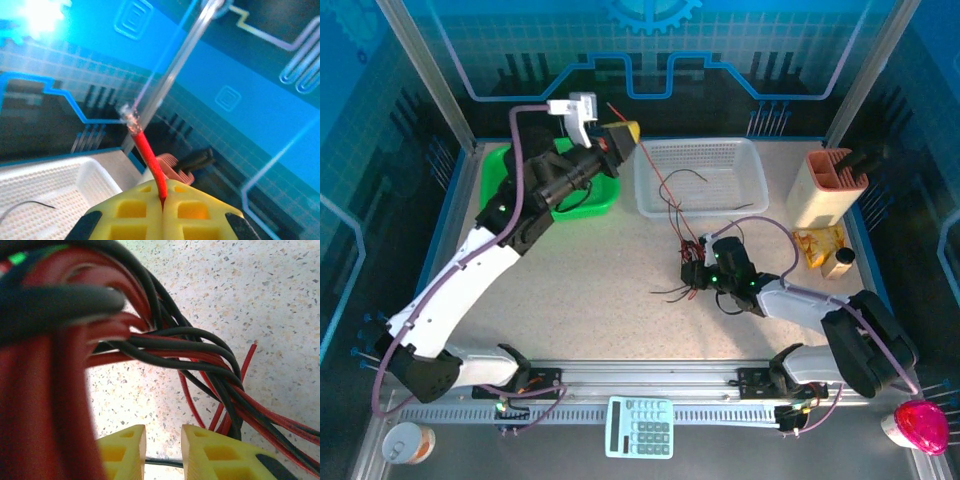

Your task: Untangle the cables

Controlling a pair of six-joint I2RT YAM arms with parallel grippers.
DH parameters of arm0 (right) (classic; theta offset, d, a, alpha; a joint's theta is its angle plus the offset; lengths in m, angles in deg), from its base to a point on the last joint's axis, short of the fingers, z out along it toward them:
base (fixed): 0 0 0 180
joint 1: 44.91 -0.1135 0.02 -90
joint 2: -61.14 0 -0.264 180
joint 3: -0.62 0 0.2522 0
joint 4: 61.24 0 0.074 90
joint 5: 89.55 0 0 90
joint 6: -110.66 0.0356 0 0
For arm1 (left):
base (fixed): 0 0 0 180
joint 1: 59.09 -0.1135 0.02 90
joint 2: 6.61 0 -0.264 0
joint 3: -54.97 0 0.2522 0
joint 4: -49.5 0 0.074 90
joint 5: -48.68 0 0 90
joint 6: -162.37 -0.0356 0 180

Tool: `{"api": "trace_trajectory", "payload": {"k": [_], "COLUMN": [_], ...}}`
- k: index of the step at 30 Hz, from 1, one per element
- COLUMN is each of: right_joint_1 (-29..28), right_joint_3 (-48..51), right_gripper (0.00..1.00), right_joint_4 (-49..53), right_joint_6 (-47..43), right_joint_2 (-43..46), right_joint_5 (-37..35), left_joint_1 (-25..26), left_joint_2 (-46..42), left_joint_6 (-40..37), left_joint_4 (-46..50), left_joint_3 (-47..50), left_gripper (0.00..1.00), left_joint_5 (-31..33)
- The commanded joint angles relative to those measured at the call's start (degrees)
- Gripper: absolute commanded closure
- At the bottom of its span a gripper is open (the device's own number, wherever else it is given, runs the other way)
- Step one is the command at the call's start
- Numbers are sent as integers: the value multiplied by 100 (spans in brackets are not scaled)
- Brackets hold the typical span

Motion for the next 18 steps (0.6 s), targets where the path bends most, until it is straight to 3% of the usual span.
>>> {"api": "trace_trajectory", "payload": {"k": [1, 8, 18], "right_joint_1": [64, 66, 49], "right_joint_3": [114, 115, 59], "right_gripper": [73, 69, 63], "right_joint_4": [254, 334, 553], "right_joint_6": [76, 63, 51], "right_joint_2": [136, 123, 285], "right_joint_5": [-179, -163, -58], "left_joint_1": [-408, -1300, -1924], "left_joint_2": [-311, -279, -227], "left_joint_6": [-151, -162, -7], "left_joint_4": [-106, -186, -878], "left_joint_3": [-388, -585, -150], "left_gripper": [100, 100, 100], "left_joint_5": [383, 549, 952]}}
